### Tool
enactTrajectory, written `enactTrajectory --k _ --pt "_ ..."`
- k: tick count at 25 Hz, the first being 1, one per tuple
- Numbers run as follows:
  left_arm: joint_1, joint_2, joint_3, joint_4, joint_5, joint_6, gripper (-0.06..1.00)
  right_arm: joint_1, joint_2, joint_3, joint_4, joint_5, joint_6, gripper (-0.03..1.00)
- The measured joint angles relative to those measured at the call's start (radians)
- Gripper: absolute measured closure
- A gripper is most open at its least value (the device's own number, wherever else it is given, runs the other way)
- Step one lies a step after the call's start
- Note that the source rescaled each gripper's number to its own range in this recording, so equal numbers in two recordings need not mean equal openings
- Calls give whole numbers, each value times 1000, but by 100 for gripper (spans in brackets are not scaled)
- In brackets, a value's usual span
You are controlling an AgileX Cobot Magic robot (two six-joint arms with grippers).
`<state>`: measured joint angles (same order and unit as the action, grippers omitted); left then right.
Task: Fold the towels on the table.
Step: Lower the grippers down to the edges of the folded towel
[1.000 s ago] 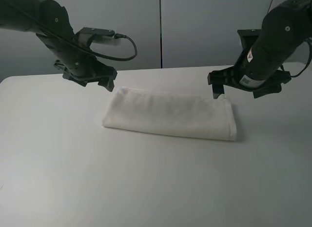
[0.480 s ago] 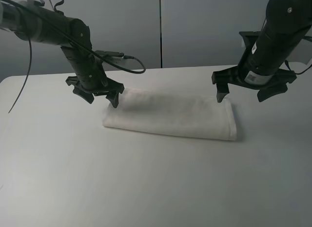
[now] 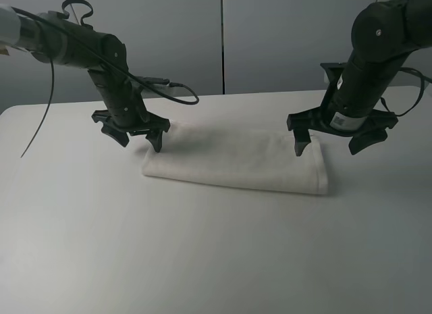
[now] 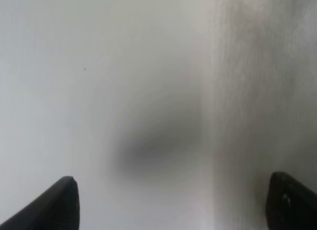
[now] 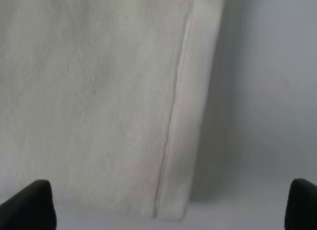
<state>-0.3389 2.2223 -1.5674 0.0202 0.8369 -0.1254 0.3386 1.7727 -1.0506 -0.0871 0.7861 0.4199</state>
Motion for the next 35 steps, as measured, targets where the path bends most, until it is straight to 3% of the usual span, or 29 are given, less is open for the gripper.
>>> enactTrajectory --k 35 --pt "40 8 -2 -1 -43 -8 -2 -4 0 -2 0 -2 -24 -3"
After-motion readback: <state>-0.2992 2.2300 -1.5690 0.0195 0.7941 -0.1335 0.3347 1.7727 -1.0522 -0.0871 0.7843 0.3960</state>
